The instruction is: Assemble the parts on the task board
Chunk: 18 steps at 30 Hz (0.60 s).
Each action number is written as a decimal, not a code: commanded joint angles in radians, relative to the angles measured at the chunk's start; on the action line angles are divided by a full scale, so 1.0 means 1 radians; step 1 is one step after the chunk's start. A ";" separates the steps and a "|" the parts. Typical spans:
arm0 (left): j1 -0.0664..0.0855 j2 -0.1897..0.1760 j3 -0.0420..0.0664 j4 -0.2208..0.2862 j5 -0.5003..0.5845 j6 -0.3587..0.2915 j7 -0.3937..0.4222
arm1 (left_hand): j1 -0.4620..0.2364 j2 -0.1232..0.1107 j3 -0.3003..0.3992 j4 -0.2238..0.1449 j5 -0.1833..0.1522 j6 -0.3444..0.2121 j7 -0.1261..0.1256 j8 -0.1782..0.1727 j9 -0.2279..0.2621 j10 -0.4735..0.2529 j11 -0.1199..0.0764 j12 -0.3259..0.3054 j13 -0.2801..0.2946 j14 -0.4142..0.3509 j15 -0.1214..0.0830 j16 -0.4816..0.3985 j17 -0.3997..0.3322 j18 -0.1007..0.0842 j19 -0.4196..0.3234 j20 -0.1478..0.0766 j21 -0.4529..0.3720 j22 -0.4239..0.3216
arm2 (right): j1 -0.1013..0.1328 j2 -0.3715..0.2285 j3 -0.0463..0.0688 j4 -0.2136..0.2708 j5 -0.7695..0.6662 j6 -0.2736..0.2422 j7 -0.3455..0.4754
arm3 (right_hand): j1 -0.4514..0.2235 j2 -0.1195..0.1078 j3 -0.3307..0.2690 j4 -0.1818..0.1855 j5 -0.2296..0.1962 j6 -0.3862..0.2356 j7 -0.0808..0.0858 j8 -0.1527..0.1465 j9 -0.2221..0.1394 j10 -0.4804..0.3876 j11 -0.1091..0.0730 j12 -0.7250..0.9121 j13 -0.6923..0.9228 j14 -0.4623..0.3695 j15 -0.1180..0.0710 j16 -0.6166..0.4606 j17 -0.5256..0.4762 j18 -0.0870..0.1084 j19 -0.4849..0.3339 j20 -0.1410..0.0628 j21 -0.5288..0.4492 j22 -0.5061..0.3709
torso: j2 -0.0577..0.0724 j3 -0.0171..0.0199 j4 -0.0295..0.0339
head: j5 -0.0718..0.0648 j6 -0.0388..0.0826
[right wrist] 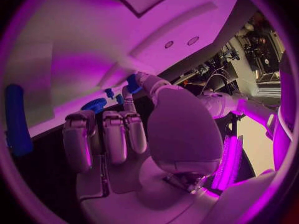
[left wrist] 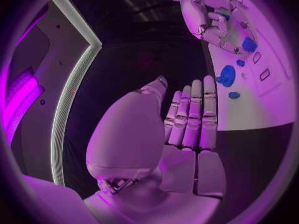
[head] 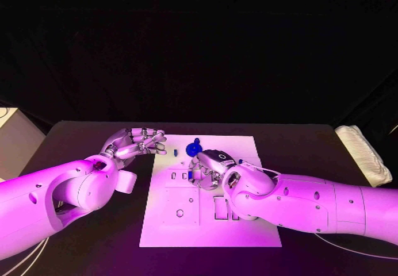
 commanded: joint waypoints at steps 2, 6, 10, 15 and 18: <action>0.000 0.002 0.001 0.000 -0.005 0.018 0.003 | -0.004 -0.008 0.007 0.002 -0.002 0.010 0.000 0.004 0.000 0.008 -0.001 0.003 0.001 -0.008 -0.001 0.006 0.002 -0.003 -0.008 0.002 0.003 0.002 | -0.002 0.003 0.000 -0.002 -0.012 0.027 -0.002 | -0.015 -0.007 -0.015 0.004 -0.010 -0.015 0.003 -0.007 -0.003 0.086 0.009 -0.009 0.244 0.104 0.011 0.004 0.263 -0.014 0.105 0.006 0.006 0.263 | 0.000 -0.0004 0.0004 | -0.003 -0.001; 0.000 0.002 0.001 0.000 -0.005 0.022 0.001 | -0.005 -0.008 0.007 0.002 -0.002 0.010 0.000 0.004 0.000 0.007 -0.001 0.003 0.001 -0.009 -0.001 0.006 0.002 -0.004 -0.009 0.002 0.004 0.002 | -0.002 0.003 0.000 -0.003 -0.011 0.026 -0.003 | -0.026 -0.010 -0.047 0.013 -0.055 -0.028 0.007 -0.012 -0.008 0.082 0.014 -0.014 0.240 0.104 0.015 0.004 0.263 -0.014 0.105 0.012 0.006 0.263 | -0.001 -0.0006 0.0012 | -0.003 0.000; 0.000 0.002 0.001 0.000 -0.005 0.024 0.000 | -0.005 -0.008 0.007 0.002 -0.002 0.010 0.000 0.004 0.000 0.007 -0.001 0.003 0.001 -0.009 -0.001 0.006 0.002 -0.004 -0.009 0.002 0.004 0.002 | -0.003 0.004 0.000 -0.003 -0.010 0.018 -0.002 | -0.032 -0.010 -0.103 0.027 -0.065 -0.045 0.011 -0.019 -0.013 0.073 0.018 -0.025 0.232 0.104 0.019 0.004 0.263 -0.014 0.105 0.015 0.006 0.263 | -0.001 -0.0004 0.0015 | -0.004 0.002; 0.000 0.002 0.001 0.000 -0.005 0.024 0.000 | -0.005 -0.009 0.007 0.002 -0.002 0.009 0.000 0.003 0.000 0.006 -0.001 0.002 0.001 -0.010 -0.001 0.006 0.002 -0.004 -0.010 0.002 0.004 0.003 | -0.003 0.004 0.000 0.000 -0.009 0.004 -0.001 | -0.013 0.009 -0.198 0.053 -0.092 -0.060 0.014 -0.023 -0.018 0.064 0.021 -0.036 0.224 0.104 0.022 0.004 0.263 -0.014 0.105 0.018 0.006 0.263 | 0.000 -0.0002 0.0020 | -0.002 0.005; 0.000 0.002 0.001 -0.001 -0.005 0.025 -0.001 | -0.005 -0.009 0.008 0.003 -0.002 0.008 0.001 0.003 0.000 0.005 0.000 0.002 0.000 -0.011 -0.001 0.006 0.002 -0.004 -0.010 0.002 0.005 0.003 | -0.004 0.002 0.000 0.005 -0.009 -0.009 0.000 | -0.004 0.015 -0.230 0.066 -0.100 -0.067 0.016 -0.025 -0.020 0.060 0.023 -0.041 0.220 0.104 0.023 0.004 0.263 -0.014 0.105 0.019 0.006 0.263 | 0.000 0.0000 0.0017 | -0.002 0.006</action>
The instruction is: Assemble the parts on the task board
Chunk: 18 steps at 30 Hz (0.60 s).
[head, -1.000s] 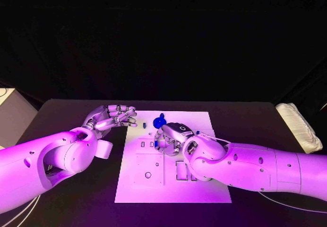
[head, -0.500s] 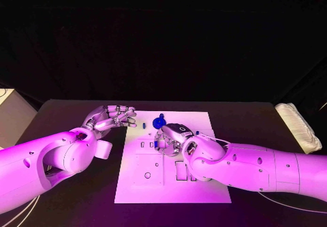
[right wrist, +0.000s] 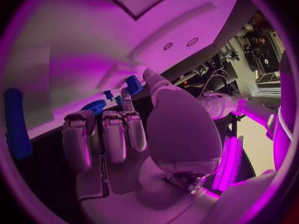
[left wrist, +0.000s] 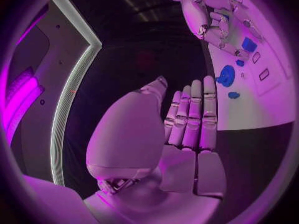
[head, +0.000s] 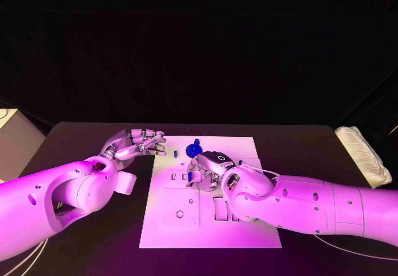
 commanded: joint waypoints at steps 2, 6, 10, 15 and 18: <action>0.000 0.003 0.001 0.000 -0.007 0.024 0.001 | -0.010 -0.012 0.003 0.002 -0.002 0.005 0.002 0.001 -0.001 0.002 0.001 0.000 0.000 -0.010 0.004 0.007 0.003 -0.004 -0.011 0.000 0.006 0.003 | -0.002 -0.004 0.000 0.010 -0.007 -0.028 0.004 | 0.008 0.006 -0.028 0.012 -0.006 -0.012 0.001 -0.005 -0.002 0.058 0.009 -0.006 0.218 0.104 0.009 0.004 0.263 -0.015 0.105 0.005 0.006 0.263 | 0.001 0.0008 -0.0001 | 0.001 0.001; 0.000 0.005 0.001 -0.004 -0.041 0.040 -0.024 | -0.048 -0.026 -0.018 0.011 -0.001 -0.026 0.013 -0.016 -0.009 0.020 0.003 0.016 0.009 0.011 0.003 0.035 0.020 0.000 -0.008 0.002 0.022 0.013 | -0.003 -0.021 0.001 0.028 0.006 -0.068 0.019 | 0.057 0.010 -0.158 0.087 -0.028 -0.069 0.022 -0.040 -0.021 0.038 0.028 -0.030 0.199 0.104 0.025 0.004 0.263 -0.015 0.105 0.018 0.006 0.263 | 0.001 0.0018 -0.0017 | 0.004 0.000; 0.000 0.011 0.001 -0.010 -0.096 0.042 -0.072 | -0.095 -0.020 -0.047 0.011 0.001 0.000 -0.012 0.028 0.008 0.110 -0.033 0.133 0.071 0.141 -0.041 0.240 0.133 0.006 0.086 -0.034 0.147 0.085 | 0.000 -0.048 0.005 0.051 0.041 -0.116 0.058 | 0.067 0.010 -0.206 0.104 -0.017 -0.073 0.026 -0.048 -0.025 0.032 0.032 -0.035 0.194 0.104 0.029 0.004 0.263 -0.015 0.105 0.023 0.006 0.263 | -0.002 0.0029 -0.0041 | 0.007 -0.001; 0.002 0.021 0.001 -0.029 -0.208 0.057 -0.191 | -0.150 -0.007 -0.071 0.012 0.005 0.039 -0.056 0.139 0.067 0.108 -0.081 0.385 0.255 0.228 -0.088 0.571 0.369 0.003 0.108 -0.084 0.373 0.237 | 0.024 -0.092 0.009 0.075 0.184 -0.143 0.211 | 0.103 0.033 -0.209 0.102 0.018 -0.082 0.032 -0.059 -0.031 0.020 0.037 -0.048 0.183 0.102 0.033 0.001 0.253 -0.015 0.105 0.027 0.006 0.263 | -0.009 0.0070 -0.0071 | 0.010 -0.002; 0.008 0.031 0.001 -0.041 -0.317 0.098 -0.289 | -0.177 -0.005 -0.069 0.015 -0.002 0.034 -0.071 0.208 0.119 0.054 -0.093 0.556 0.386 0.354 -0.103 0.784 0.601 -0.021 0.147 -0.095 0.585 0.464 | 0.046 -0.129 0.011 0.094 0.312 -0.138 0.302 | 0.139 0.054 -0.185 0.097 0.040 -0.063 0.026 -0.046 -0.027 0.011 0.033 -0.056 0.176 0.100 0.030 -0.001 0.248 -0.011 0.097 0.026 -0.008 0.253 | -0.015 0.0104 -0.0097 | 0.014 -0.005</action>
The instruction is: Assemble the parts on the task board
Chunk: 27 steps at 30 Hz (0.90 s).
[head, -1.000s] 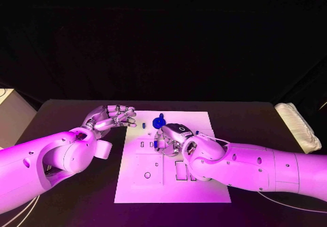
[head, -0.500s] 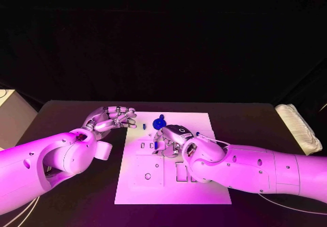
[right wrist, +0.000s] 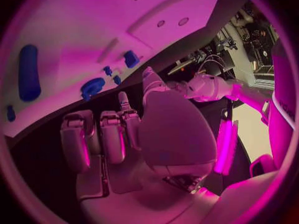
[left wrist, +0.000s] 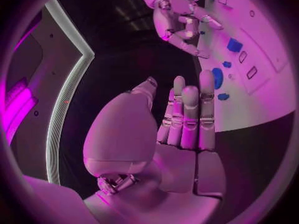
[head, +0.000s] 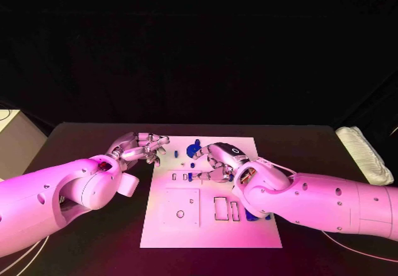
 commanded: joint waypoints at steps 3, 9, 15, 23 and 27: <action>0.017 0.022 0.001 -0.019 -0.260 0.106 -0.238 | -0.033 0.003 0.005 0.004 0.000 -0.015 -0.016 0.068 0.060 -0.052 -0.009 0.145 0.109 0.080 -0.010 0.136 0.150 -0.029 0.022 -0.005 0.147 0.156 | 0.030 -0.050 0.003 0.031 0.284 -0.026 0.225 | 0.030 0.007 0.022 -0.005 0.051 0.027 -0.007 0.025 0.007 0.008 -0.005 -0.008 0.172 0.099 -0.003 -0.003 0.245 -0.009 0.094 0.000 -0.015 0.249 | -0.012 0.0079 -0.0047 | 0.007 -0.006; 0.054 0.083 0.001 -0.062 -0.425 0.212 -0.408 | -0.073 0.013 0.023 0.004 0.000 -0.015 -0.037 0.155 0.147 -0.062 -0.031 0.248 0.177 0.158 -0.026 0.239 0.289 -0.051 0.085 -0.016 0.265 0.308 | 0.070 -0.128 0.005 0.058 0.482 -0.024 0.278 | 0.014 0.006 0.020 0.001 0.070 0.013 -0.006 0.027 0.006 0.006 -0.004 -0.009 0.171 0.100 -0.004 -0.002 0.248 -0.009 0.094 -0.002 -0.014 0.249 | -0.025 0.0137 -0.0030 | 0.007 -0.013; 0.097 0.159 -0.001 -0.120 -0.602 0.328 -0.556 | -0.144 0.022 0.063 0.007 -0.001 -0.032 -0.049 0.216 0.231 -0.068 -0.043 0.296 0.205 0.181 -0.034 0.272 0.336 -0.059 0.101 -0.025 0.307 0.360 | 0.096 -0.172 0.005 0.046 0.600 -0.024 0.282 | 0.003 0.010 0.018 0.002 0.072 0.014 -0.006 0.032 0.007 0.009 -0.004 -0.005 0.173 0.101 -0.004 -0.001 0.251 -0.010 0.096 -0.001 -0.011 0.251 | -0.034 0.0196 -0.0090 | 0.020 -0.020; 0.122 0.240 -0.008 -0.186 -0.712 0.400 -0.649 | -0.224 0.018 0.059 0.008 -0.001 -0.055 -0.045 0.233 0.275 -0.084 -0.038 0.305 0.210 0.174 -0.031 0.267 0.325 -0.059 0.093 -0.023 0.314 0.366 | 0.106 -0.186 0.005 0.028 0.618 -0.028 0.264 | -0.007 0.012 0.014 0.002 0.069 0.008 -0.005 0.033 0.007 0.004 -0.004 -0.011 0.168 0.100 -0.003 -0.002 0.247 -0.008 0.093 -0.001 -0.018 0.247 | -0.035 0.0258 -0.0076 | 0.023 -0.027; 0.128 0.277 -0.012 -0.218 -0.752 0.430 -0.667 | -0.240 0.023 0.055 0.009 -0.001 -0.060 -0.045 0.235 0.284 -0.087 -0.037 0.306 0.210 0.178 -0.030 0.271 0.332 -0.059 0.093 -0.022 0.316 0.368 | 0.109 -0.188 0.005 0.019 0.614 -0.026 0.253 | -0.008 0.012 0.013 0.002 0.068 0.007 -0.005 0.034 0.007 0.003 -0.004 -0.012 0.167 0.100 -0.003 -0.002 0.246 -0.008 0.092 -0.001 -0.019 0.246 | -0.035 0.0254 -0.0060 | 0.023 -0.028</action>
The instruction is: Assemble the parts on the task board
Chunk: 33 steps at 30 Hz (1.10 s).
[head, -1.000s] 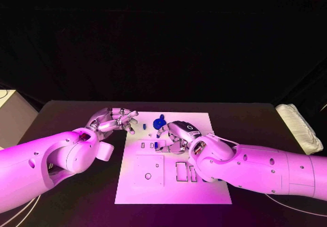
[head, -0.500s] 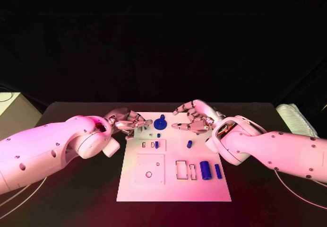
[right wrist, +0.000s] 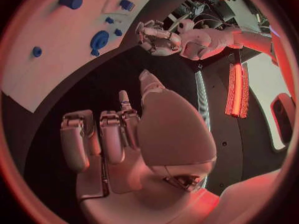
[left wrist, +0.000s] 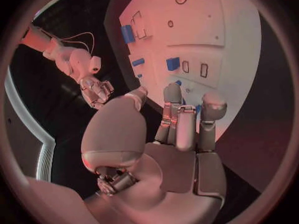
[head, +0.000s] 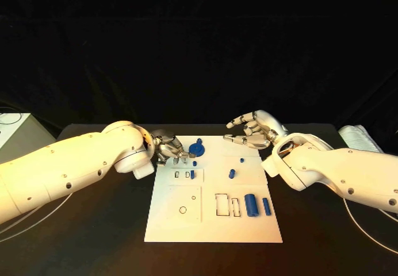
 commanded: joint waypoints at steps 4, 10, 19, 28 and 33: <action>0.006 0.048 -0.008 -0.048 -0.113 0.109 -0.074 | -0.019 0.005 -0.006 0.002 -0.001 -0.007 0.001 0.006 0.008 -0.008 0.001 0.008 0.002 0.005 0.004 0.007 0.017 -0.013 -0.004 0.002 0.005 0.002 | 0.004 -0.001 0.000 -0.011 0.016 -0.003 -0.002 | -0.012 -0.002 -0.005 0.002 -0.001 -0.009 0.001 0.007 0.000 0.002 -0.004 -0.004 0.167 0.100 -0.003 -0.002 0.246 -0.008 0.092 -0.001 -0.007 0.245 | 0.001 -0.0007 0.0007 | 0.001 -0.002; 0.008 0.092 -0.019 -0.094 -0.126 0.138 -0.082 | -0.025 0.010 -0.006 0.001 -0.001 -0.008 0.001 0.008 0.012 -0.008 0.001 0.011 0.003 0.009 0.004 0.011 0.024 -0.013 -0.004 0.002 0.006 0.004 | 0.006 0.000 0.000 -0.019 0.007 -0.002 -0.011 | -0.014 -0.001 -0.006 0.002 -0.001 -0.010 0.001 0.007 0.001 0.002 -0.004 -0.004 0.167 0.100 -0.003 -0.002 0.246 -0.007 0.092 -0.001 -0.007 0.245 | 0.003 -0.0017 -0.0045 | 0.003 -0.007; 0.008 0.114 -0.025 -0.108 -0.121 0.161 -0.085 | -0.028 0.014 -0.005 0.001 -0.001 -0.007 0.000 0.009 0.016 -0.008 0.000 0.013 0.003 0.011 0.004 0.014 0.029 -0.014 -0.001 0.002 0.009 0.010 | 0.008 0.003 0.000 -0.025 -0.003 0.003 -0.026 | -0.014 -0.001 -0.006 0.002 -0.001 -0.010 0.001 0.007 0.001 0.002 -0.004 -0.004 0.167 0.100 -0.003 -0.002 0.246 -0.007 0.092 -0.001 -0.007 0.245 | 0.006 -0.0021 -0.0025 | -0.001 -0.009; 0.008 0.128 -0.036 -0.121 -0.118 0.177 -0.087 | -0.026 0.017 -0.002 -0.001 -0.001 -0.007 -0.001 0.011 0.020 -0.007 -0.001 0.015 0.004 0.015 0.004 0.019 0.037 -0.015 0.002 0.002 0.013 0.015 | 0.008 0.006 0.000 -0.028 -0.007 0.010 -0.030 | -0.017 0.000 -0.006 0.002 0.000 -0.010 0.001 0.009 0.001 0.001 -0.004 -0.006 0.166 0.099 -0.003 -0.003 0.244 -0.007 0.091 -0.001 -0.009 0.243 | 0.004 -0.0030 -0.0022 | -0.003 -0.011; 0.008 0.138 -0.044 -0.131 -0.109 0.185 -0.086 | -0.025 0.017 -0.002 -0.001 -0.001 -0.007 -0.001 0.011 0.021 -0.007 -0.001 0.016 0.004 0.016 0.003 0.020 0.039 -0.015 0.004 0.002 0.014 0.017 | 0.008 0.007 0.000 -0.030 -0.011 0.010 -0.033 | -0.020 0.003 -0.007 0.002 0.002 -0.006 0.000 0.013 0.002 0.000 -0.005 -0.006 0.165 0.099 -0.003 -0.003 0.243 -0.006 0.090 -0.001 -0.011 0.242 | 0.006 -0.0033 -0.0042 | -0.003 -0.010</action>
